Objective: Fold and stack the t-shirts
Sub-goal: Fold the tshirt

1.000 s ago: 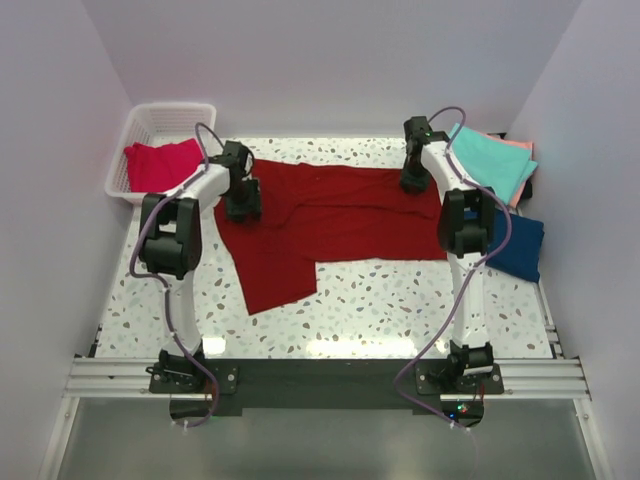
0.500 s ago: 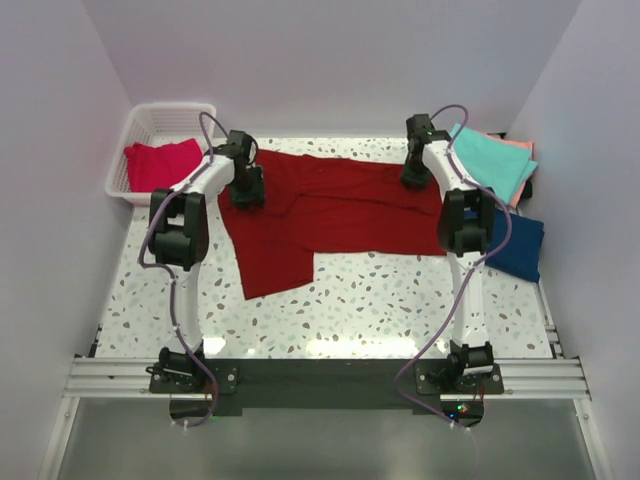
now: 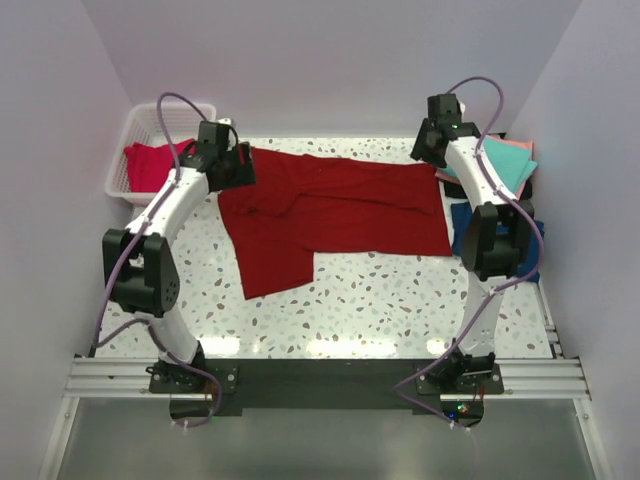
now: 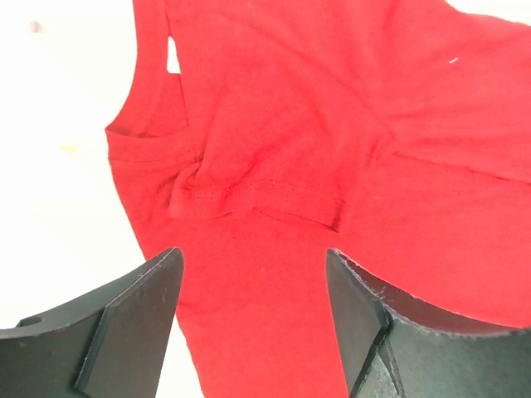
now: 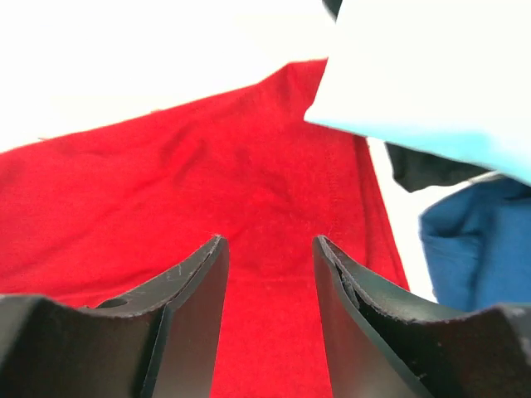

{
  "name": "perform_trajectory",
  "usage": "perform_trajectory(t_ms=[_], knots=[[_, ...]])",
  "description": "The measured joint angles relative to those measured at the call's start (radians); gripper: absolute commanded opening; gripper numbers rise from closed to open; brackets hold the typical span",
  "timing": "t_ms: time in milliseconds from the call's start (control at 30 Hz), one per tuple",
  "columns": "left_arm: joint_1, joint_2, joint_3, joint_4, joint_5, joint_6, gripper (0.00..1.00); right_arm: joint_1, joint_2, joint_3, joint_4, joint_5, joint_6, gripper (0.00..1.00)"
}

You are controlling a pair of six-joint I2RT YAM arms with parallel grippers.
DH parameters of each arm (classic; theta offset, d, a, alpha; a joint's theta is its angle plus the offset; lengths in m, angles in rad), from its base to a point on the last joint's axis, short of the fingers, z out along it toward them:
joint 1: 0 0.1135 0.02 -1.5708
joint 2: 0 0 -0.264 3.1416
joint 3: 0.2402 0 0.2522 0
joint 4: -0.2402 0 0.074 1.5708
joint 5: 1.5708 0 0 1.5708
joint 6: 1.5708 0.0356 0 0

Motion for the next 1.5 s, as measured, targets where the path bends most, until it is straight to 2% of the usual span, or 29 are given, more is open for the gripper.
perform_trajectory(t_ms=[167, 467, 733, 1000, 1500], knots=[[0.0, -0.139, -0.104, 0.004, -0.022, -0.008, 0.74, 0.014, -0.143, -0.068, 0.005, 0.023, -0.003, 0.49], [-0.016, -0.306, -0.437, -0.102, -0.016, -0.038, 0.72, 0.09, -0.351, -0.462, -0.031, 0.086, 0.014, 0.47], [-0.094, -0.473, -0.583, -0.169, 0.0, -0.113, 0.72, 0.098, -0.4, -0.564, -0.039, 0.084, 0.024, 0.47], [-0.215, -0.457, -0.662, -0.196, 0.003, -0.238, 0.67, 0.099, -0.41, -0.635, -0.015, 0.057, 0.018, 0.47], [-0.281, -0.401, -0.741, -0.195, -0.075, -0.432, 0.58, 0.099, -0.42, -0.654, -0.017, 0.032, 0.018, 0.46]])
